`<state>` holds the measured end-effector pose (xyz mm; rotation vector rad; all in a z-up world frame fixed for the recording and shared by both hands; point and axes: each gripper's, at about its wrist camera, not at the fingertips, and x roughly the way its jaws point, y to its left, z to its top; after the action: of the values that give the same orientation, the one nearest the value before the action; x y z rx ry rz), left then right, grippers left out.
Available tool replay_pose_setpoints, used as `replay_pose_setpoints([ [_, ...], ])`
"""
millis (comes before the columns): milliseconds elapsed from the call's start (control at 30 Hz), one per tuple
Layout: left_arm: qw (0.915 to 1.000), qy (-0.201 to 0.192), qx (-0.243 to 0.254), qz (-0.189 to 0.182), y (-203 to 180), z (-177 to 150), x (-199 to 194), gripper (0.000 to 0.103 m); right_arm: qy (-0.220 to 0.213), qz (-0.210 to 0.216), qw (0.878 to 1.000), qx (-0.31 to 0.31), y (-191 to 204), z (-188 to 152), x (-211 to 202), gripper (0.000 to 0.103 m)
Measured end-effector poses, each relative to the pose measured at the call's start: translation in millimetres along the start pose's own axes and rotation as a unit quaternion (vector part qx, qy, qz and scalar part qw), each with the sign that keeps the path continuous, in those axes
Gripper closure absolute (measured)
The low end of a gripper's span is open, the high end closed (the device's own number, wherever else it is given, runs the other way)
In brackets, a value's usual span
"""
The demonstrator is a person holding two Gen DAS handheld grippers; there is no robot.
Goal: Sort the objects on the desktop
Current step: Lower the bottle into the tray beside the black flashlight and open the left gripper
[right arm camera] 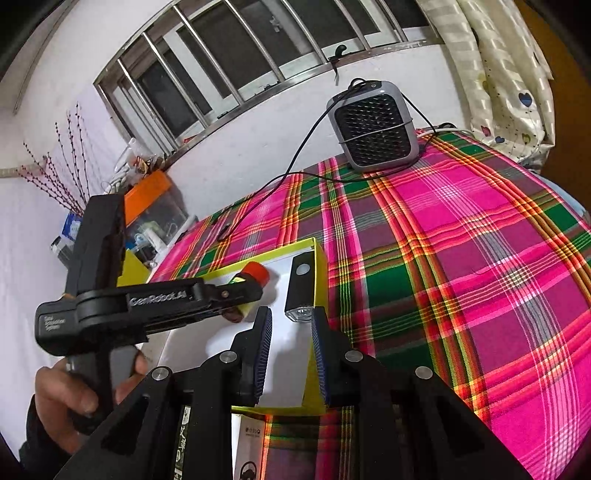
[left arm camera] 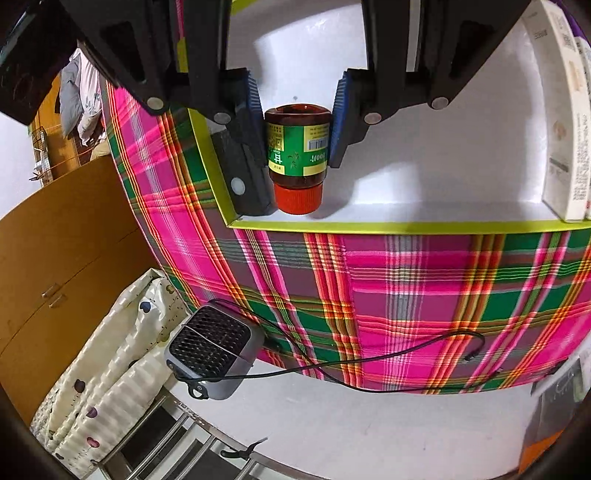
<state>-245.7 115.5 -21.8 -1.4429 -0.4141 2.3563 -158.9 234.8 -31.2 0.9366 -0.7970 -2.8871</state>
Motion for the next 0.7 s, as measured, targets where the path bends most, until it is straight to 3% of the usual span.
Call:
replay_pose_setpoints([
  [267,0.9992,0.000,-0.034,-0.020,2.9,8.4,15.1,0.070,0.003,0.004,1.000,0.005,-2.6,0.1,1.5,0.080],
  [700,0.9962,-0.003,-0.071,-0.049,9.2,3.4,5.3,0.070,-0.001,0.006,1.000,0.016,-5.7,0.4,-0.8,0.080],
])
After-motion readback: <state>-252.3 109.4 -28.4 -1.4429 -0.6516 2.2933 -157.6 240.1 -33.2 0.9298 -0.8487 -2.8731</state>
